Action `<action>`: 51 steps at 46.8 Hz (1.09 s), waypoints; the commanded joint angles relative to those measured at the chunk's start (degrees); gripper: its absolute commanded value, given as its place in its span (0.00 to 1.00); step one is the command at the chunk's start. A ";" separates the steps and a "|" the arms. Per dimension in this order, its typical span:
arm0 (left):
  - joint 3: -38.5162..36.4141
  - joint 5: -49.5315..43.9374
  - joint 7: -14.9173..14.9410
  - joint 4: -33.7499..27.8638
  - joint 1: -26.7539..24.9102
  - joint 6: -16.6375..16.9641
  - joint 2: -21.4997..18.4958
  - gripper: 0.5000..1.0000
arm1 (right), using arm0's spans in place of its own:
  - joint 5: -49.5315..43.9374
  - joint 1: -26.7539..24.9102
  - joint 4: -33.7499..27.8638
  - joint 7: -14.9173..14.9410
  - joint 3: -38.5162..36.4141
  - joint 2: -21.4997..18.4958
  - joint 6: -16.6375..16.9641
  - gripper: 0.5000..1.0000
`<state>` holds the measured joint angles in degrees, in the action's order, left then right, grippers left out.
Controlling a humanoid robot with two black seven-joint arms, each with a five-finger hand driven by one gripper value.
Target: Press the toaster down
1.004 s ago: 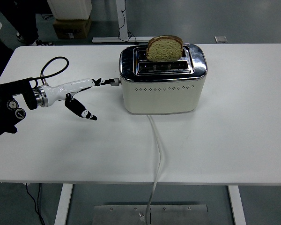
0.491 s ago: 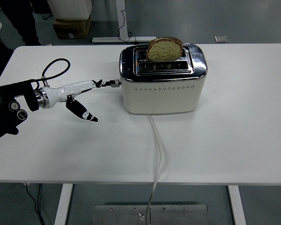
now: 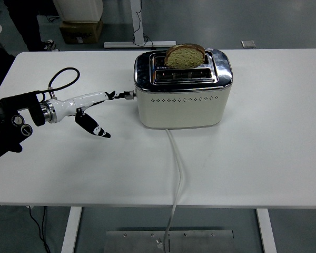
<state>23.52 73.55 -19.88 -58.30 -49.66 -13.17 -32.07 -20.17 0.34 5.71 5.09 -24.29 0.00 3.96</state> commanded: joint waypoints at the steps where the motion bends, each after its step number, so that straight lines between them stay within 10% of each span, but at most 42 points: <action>1: -0.76 -0.08 0.02 0.21 0.01 0.07 0.25 1.00 | -0.04 -0.07 0.00 0.01 -0.05 0.00 0.00 1.00; 51: -1.37 -0.61 0.02 2.31 0.45 0.42 2.19 1.00 | 0.05 -0.07 0.00 0.01 0.03 0.00 0.00 1.00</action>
<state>22.21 73.03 -19.83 -56.08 -49.20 -12.72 -29.91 -20.18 0.32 5.71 5.10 -24.28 0.00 3.96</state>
